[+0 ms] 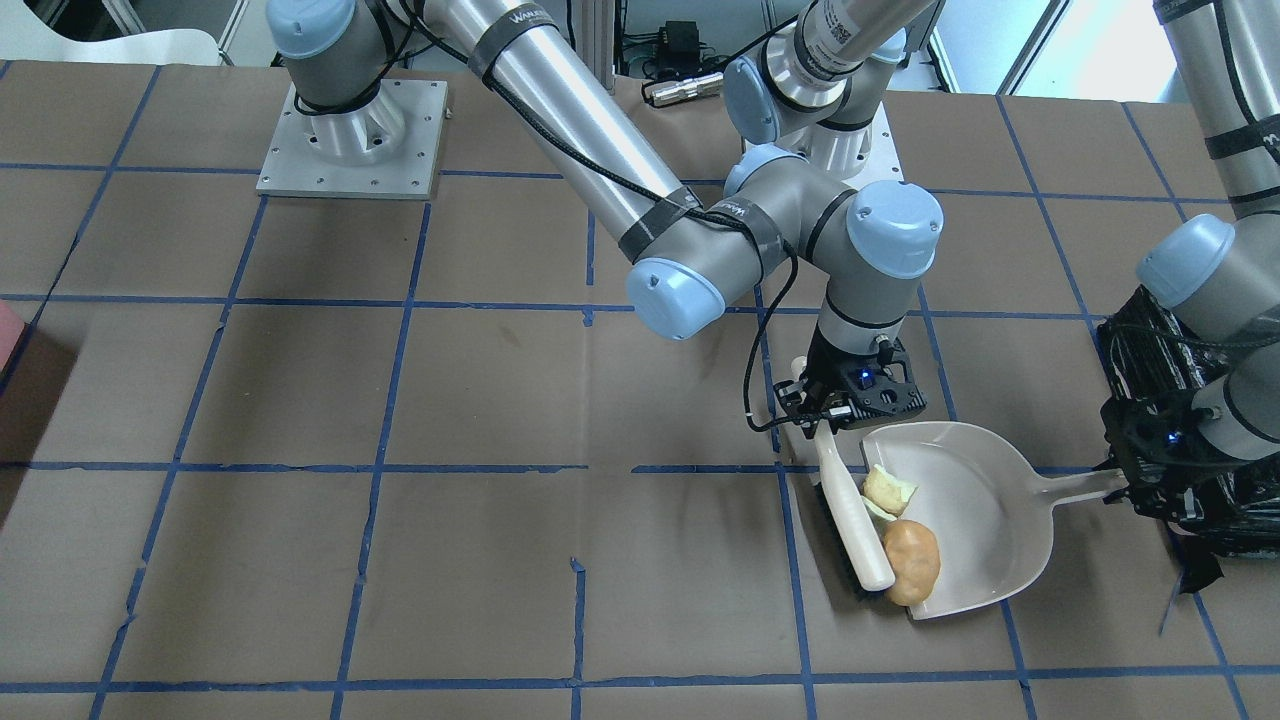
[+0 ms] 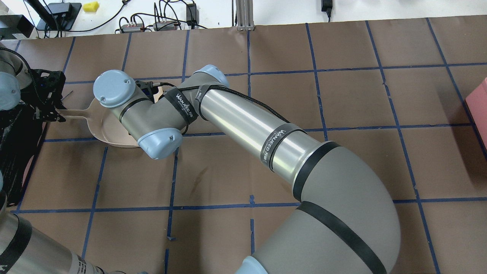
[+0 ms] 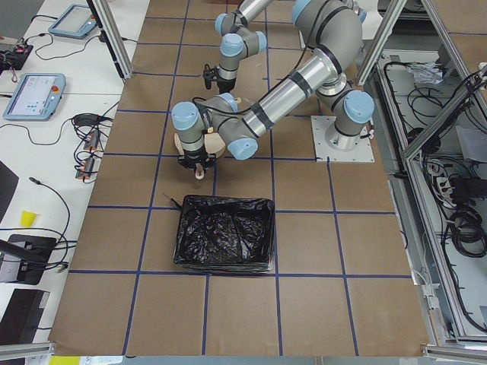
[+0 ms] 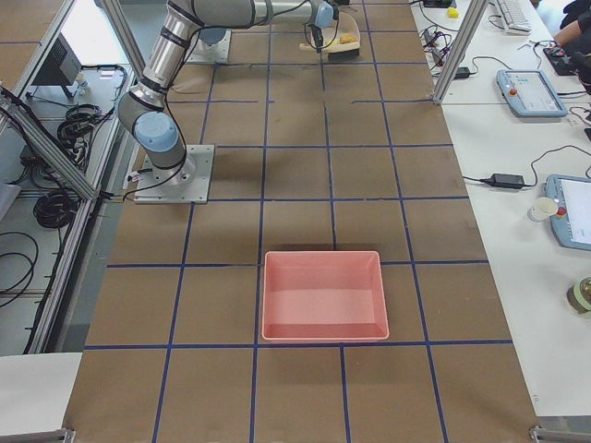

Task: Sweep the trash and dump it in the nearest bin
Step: 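Sweep the bread roll and chunks into the dustpan with the right-held brush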

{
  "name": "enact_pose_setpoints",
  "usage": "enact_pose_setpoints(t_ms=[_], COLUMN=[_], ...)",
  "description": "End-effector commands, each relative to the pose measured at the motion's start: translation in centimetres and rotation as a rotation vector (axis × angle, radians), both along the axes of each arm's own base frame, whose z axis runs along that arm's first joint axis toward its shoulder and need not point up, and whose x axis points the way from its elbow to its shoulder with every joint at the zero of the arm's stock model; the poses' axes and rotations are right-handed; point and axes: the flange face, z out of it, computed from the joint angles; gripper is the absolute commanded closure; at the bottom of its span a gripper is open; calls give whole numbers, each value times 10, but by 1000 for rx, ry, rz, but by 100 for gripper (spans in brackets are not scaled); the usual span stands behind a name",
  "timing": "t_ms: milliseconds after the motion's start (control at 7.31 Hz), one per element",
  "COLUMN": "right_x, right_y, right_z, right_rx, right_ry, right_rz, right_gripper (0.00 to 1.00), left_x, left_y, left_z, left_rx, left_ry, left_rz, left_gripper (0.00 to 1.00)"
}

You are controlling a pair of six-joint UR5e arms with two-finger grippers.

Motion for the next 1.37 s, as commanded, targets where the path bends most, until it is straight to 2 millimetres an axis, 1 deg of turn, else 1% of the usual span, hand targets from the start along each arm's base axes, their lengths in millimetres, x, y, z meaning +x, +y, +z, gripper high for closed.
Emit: enact_pose_setpoints(t_ms=[0,137,410,547,684,821,958,1094,1231], right_x=[33,47,71,73,70,62,53,31,15], right_y=[15,21,44,48,47,39,29,6,-1], right_z=[6,17,34,36,29,33,32,35,60], right_rx=[11,7,43,46,43,33,10,17,3], right_ry=[-65,-103,-181,-183,-159,-147,-124,-78,-63], right_rz=[-5,-31,-111,-118,-101,-67,-59,-60,-38], right_gripper=[86,86,85,85,85,85,85,85,85], left_x=[-1,0,1,0,0,-5,-5,-5,-7], left_y=[0,0,0,0,0,-1,-1,-1,-2], left_z=[0,0,1,1,2,0,0,1,2], left_rx=[0,0,-1,-2,-6,-28,-30,-31,-39], left_ry=[0,0,-1,1,5,53,59,60,73], left_rz=[0,1,1,0,0,1,3,4,3], left_gripper=[93,93,93,93,93,93,93,93,93])
